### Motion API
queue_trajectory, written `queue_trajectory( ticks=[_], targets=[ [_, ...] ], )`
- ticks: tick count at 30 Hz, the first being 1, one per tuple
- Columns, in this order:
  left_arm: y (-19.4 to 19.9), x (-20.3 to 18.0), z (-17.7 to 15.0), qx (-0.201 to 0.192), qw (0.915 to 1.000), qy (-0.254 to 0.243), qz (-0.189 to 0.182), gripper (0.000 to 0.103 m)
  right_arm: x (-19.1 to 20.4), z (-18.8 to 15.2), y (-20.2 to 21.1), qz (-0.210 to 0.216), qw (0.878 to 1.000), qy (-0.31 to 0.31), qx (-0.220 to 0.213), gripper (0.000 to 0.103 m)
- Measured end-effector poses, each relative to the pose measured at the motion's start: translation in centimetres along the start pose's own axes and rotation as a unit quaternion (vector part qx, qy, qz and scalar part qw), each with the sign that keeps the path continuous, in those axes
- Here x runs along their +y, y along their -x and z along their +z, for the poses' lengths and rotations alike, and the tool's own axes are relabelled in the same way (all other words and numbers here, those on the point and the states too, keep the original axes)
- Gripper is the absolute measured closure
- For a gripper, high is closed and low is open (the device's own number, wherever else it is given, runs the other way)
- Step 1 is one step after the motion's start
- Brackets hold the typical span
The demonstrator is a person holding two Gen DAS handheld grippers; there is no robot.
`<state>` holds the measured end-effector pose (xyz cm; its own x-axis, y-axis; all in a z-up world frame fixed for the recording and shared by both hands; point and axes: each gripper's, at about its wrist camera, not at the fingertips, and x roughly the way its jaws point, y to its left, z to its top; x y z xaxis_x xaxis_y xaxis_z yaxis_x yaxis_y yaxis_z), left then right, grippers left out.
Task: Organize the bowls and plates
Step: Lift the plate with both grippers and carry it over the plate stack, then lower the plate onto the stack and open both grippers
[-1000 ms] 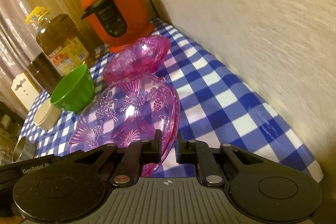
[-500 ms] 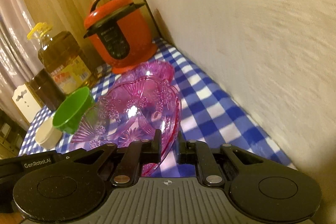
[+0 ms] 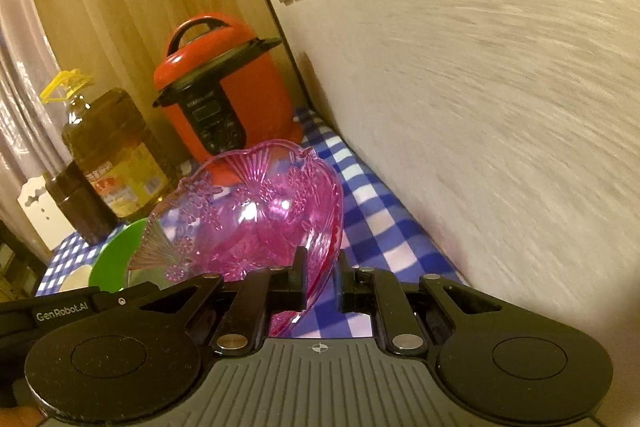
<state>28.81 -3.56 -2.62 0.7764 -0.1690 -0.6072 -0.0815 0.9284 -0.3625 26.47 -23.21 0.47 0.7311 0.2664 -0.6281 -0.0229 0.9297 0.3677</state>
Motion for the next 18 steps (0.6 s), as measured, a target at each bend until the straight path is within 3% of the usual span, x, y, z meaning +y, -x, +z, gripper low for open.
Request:
queue_trajectory(
  ticks=[18],
  targets=[
    [-5.1,2.0,2.3,0.011,0.9997,0.017,0.013,0.092,1.8,2.5,-5.7,-0.004,0.999,0.03,0.012,0.091]
  ],
)
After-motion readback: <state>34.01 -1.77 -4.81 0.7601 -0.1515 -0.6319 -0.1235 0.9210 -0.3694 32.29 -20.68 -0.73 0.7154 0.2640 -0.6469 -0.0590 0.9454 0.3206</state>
